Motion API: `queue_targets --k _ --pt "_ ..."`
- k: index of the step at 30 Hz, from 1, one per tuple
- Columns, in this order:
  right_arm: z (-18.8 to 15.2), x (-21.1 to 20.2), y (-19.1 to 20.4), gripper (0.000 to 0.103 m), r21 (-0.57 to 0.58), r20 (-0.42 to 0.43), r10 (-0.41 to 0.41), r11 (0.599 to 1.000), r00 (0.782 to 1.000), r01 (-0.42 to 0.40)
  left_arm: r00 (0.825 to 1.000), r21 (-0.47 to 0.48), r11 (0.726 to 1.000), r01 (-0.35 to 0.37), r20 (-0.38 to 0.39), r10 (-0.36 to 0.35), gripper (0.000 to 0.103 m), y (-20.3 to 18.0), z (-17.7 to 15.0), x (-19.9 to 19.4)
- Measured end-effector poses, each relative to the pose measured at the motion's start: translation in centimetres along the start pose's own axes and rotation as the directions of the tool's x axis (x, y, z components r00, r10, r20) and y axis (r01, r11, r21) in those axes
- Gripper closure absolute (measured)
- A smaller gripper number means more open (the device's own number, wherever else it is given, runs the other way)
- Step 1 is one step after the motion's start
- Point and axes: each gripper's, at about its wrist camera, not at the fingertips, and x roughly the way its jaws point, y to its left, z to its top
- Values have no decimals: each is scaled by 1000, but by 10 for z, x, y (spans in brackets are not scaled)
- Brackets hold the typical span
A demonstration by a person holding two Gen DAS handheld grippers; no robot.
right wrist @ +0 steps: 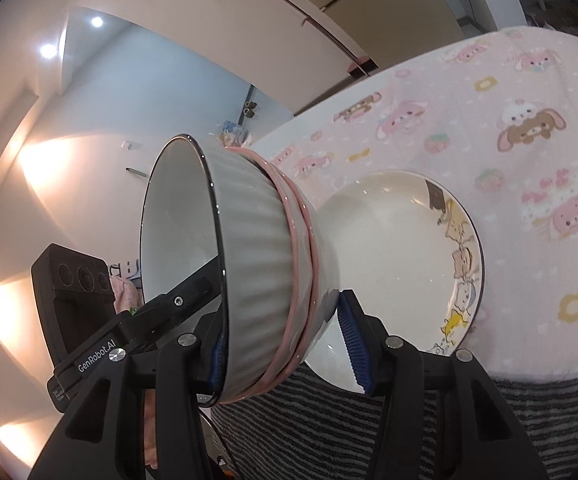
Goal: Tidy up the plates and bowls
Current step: 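Lower the bowl stack onto the plate stack with both tools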
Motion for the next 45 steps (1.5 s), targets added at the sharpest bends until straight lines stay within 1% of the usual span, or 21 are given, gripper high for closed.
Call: queue_targets --k 5,12,20,23,30,36,40,45 --pt "-4 9 -11 51 13 -19 -25 1000 1000 25 1000 -15 1000 -1 -26 0 65 7 -8 12" --pt "-4 21 -23 51 33 -48 -43 998 998 45 998 -9 999 -35 -55 34 65 8 -11 27" --pt "-2 38 -36 51 56 -79 -68 996 995 72 995 -22 998 -52 -86 50 65 19 -15 45" --pt "0 44 -43 51 57 -89 -73 995 993 78 994 -32 998 -49 -95 46 65 25 -15 52" --pt "-3 50 -49 51 71 -107 -92 992 990 100 990 -30 997 -67 -125 63 65 29 -17 65" --pt "-4 49 -45 51 50 -103 -119 991 988 124 990 -31 997 -67 -128 62 65 31 -18 65" --pt "-5 51 -37 51 12 -94 -164 986 982 166 989 -37 997 -62 -133 57 65 31 -18 66" --pt "-7 52 -33 51 -17 -87 -197 980 977 196 989 -25 997 -70 -136 66 64 30 -17 66"
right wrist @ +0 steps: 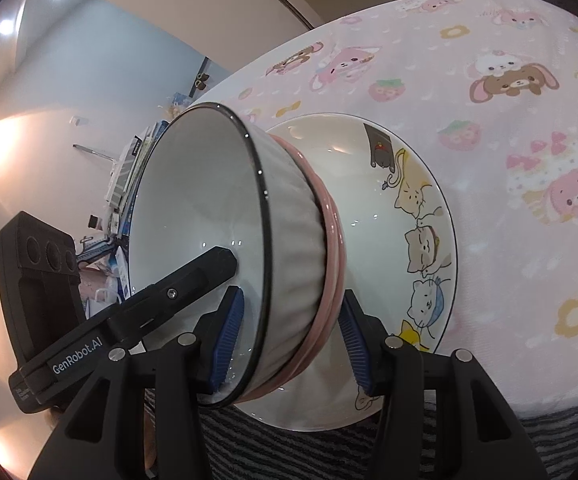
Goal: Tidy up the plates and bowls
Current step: 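Lower the bowl stack onto the plate stack with both tools, then open both tools and release the bowls on the plates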
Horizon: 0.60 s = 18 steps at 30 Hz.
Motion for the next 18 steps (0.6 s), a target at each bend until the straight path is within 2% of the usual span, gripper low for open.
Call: queue_targets --k 6,8,9,11,14,18 --pt "-2 -2 7 51 -38 12 -40 998 999 40 1000 17 1000 -27 -2 27 65 -2 -1 -1" --pt "-2 -4 12 50 -54 31 -51 997 998 52 995 47 994 -98 30 96 73 -6 -2 -5" --pt "0 -4 16 50 -67 41 -66 995 997 69 991 66 990 -121 58 117 73 -8 -2 -9" --pt "0 -6 21 50 -94 56 -95 991 994 100 992 68 991 -119 61 115 73 -8 -2 -13" --pt "0 -7 22 50 -104 59 -100 989 993 106 993 59 993 -102 69 98 76 -3 -1 -17" --pt "1 -19 26 50 -126 110 -115 984 987 128 987 91 987 -131 109 121 76 -10 -2 -27"
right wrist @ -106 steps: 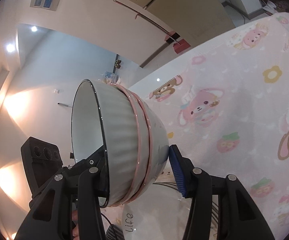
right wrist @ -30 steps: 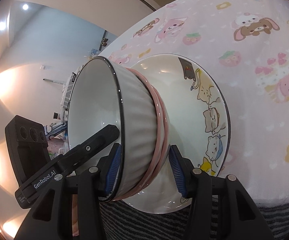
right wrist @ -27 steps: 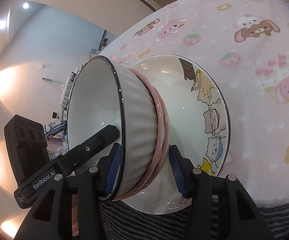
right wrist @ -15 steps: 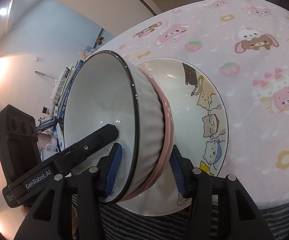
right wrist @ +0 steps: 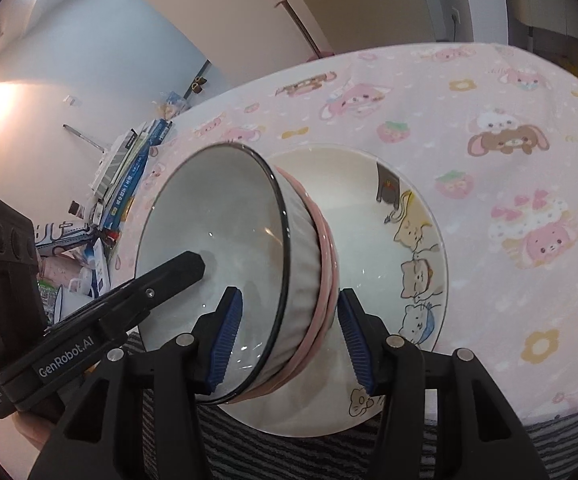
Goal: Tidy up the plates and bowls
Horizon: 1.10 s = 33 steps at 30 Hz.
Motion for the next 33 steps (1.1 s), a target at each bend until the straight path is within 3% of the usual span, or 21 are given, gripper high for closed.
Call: queue_targets --k 4,8,12,19,23,28,30,33 --pt "2 -21 10 50 -67 84 -68 995 994 74 998 40 999 -37 58 35 76 -7 -2 -13" --pt "-8 -35 18 50 -126 147 -128 981 981 147 992 79 997 -20 125 10 75 -16 -4 -33" --pt "-22 -51 13 50 -119 190 -111 984 976 135 986 126 992 -25 169 4 75 -24 -12 -50" --pt "-46 -90 28 50 -164 343 -155 961 927 221 952 196 977 -78 306 15 75 -38 -29 -94" --pt "-58 -112 39 49 -179 423 -144 955 895 238 913 236 963 -127 407 21 73 -49 -43 -120" --pt "-76 -133 52 45 -210 514 -113 945 850 252 847 275 946 -173 531 1 67 -57 -62 -147" --pt "-85 -140 57 44 -219 555 -108 938 825 270 813 286 939 -188 583 -15 65 -57 -69 -154" --pt "-94 -149 58 32 -221 604 -88 936 792 272 748 289 935 -205 663 -41 49 -54 -80 -164"
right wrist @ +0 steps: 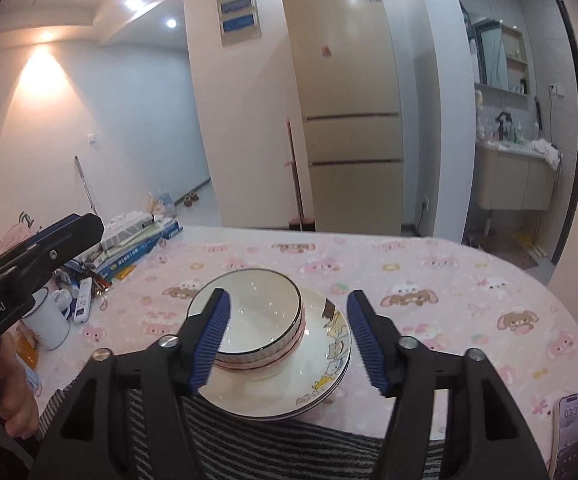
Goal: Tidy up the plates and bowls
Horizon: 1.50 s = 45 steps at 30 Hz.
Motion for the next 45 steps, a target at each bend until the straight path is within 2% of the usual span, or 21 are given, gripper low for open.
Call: queue_targets --k 2,4,6,8,9,11,13,15,18,20,27,36,40,45 --pt "0 -7 -1 29 -6 46 -10 1000 999 10 997 21 1000 -10 74 9 31 0 -2 -7" --pt "0 -11 -1 29 -19 82 -17 1000 997 19 993 59 998 -26 120 18 23 -2 -4 -11" --pt "0 -14 -1 29 -31 101 -20 999 995 23 990 96 994 -43 135 30 22 -5 -6 -11" --pt "1 -16 -1 29 -31 116 -14 999 993 17 984 88 995 -48 173 32 5 -4 -8 -11" --pt "1 -16 -2 29 -30 125 -11 999 992 15 981 82 996 -40 193 23 1 -3 -9 -12" --pt "0 -16 -2 24 -34 152 -8 999 988 13 972 63 997 -39 233 23 0 0 -11 -13" --pt "-1 -14 -1 12 -47 186 -12 999 982 21 961 68 997 -41 276 21 0 0 -14 -13" --pt "-3 -11 -2 11 -54 217 -33 997 976 46 952 91 994 -60 303 29 0 -3 -18 -11" --pt "-6 -2 -7 0 -30 234 -53 998 971 62 946 107 993 -43 325 6 0 -3 -26 -5" --pt "-9 2 -13 0 2 243 -50 999 969 51 939 77 997 -18 343 -9 0 4 -33 -2" --pt "-16 9 -17 0 -36 307 -61 996 950 76 939 71 995 -72 342 44 0 15 -41 14" --pt "-37 22 -20 0 -54 341 -81 993 936 105 947 131 984 -124 312 78 0 9 -74 33" --pt "-48 30 -22 0 -59 340 -98 990 935 125 958 109 987 -118 275 84 0 13 -77 40" --pt "-54 28 -24 0 -49 352 -104 990 930 129 958 90 987 -134 267 106 0 18 -79 40"
